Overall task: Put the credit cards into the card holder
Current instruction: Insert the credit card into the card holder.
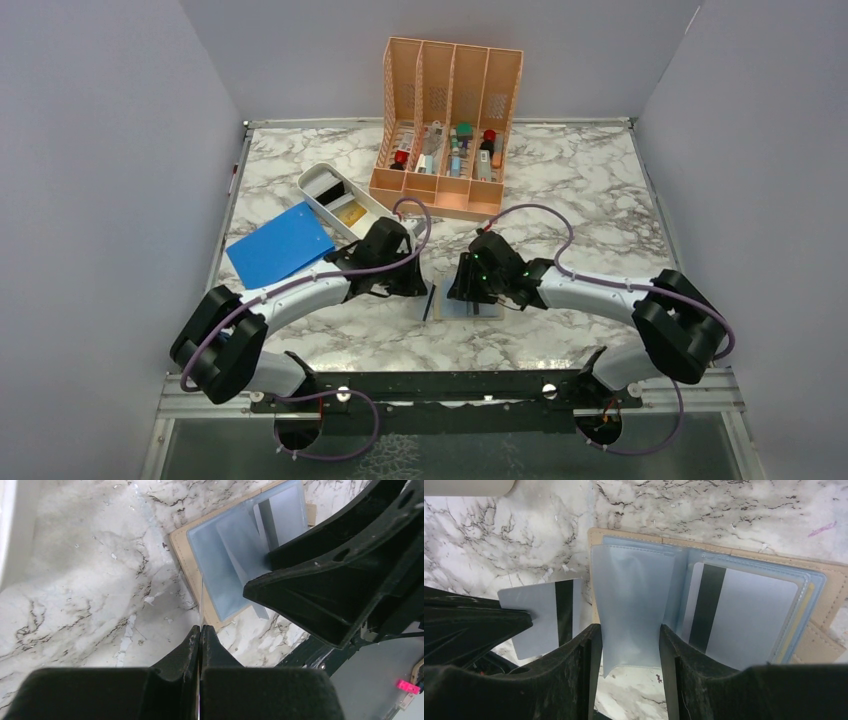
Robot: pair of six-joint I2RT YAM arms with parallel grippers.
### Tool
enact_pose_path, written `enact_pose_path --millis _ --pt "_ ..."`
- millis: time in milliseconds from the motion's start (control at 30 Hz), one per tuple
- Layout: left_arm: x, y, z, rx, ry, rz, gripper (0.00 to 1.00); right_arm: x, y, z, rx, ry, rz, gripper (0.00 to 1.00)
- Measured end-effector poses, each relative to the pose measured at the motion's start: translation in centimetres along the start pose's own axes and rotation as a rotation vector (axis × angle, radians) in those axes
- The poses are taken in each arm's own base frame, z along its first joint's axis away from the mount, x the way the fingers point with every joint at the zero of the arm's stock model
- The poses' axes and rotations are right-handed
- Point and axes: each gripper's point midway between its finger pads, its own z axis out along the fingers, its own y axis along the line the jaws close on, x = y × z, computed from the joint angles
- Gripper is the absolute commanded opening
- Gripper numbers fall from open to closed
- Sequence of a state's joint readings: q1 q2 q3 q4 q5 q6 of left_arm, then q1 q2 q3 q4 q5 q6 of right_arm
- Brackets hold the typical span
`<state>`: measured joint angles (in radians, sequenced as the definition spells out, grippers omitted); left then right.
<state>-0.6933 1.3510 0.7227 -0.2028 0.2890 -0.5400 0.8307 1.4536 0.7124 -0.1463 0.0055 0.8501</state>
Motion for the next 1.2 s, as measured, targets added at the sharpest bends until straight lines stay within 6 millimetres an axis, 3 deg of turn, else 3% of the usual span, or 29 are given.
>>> enact_pose_path --millis 467,700,933,1200 --pt "-1.4 -2.6 0.9 0.103 -0.051 -0.007 0.0 -0.4 -1.4 -2.6 0.063 -0.028 -0.014 0.54" --pt "-1.0 -4.0 2.3 0.164 -0.032 -0.022 0.0 0.2 -3.5 -3.2 0.159 -0.017 -0.019 0.55" --pt "-0.8 -5.7 3.5 0.235 -0.014 -0.03 0.0 -0.4 -5.4 -5.9 0.248 -0.067 -0.017 0.55" --pt "-0.7 -7.2 4.6 0.303 0.001 -0.058 0.0 -1.7 -4.6 -7.9 0.228 -0.118 -0.016 0.49"
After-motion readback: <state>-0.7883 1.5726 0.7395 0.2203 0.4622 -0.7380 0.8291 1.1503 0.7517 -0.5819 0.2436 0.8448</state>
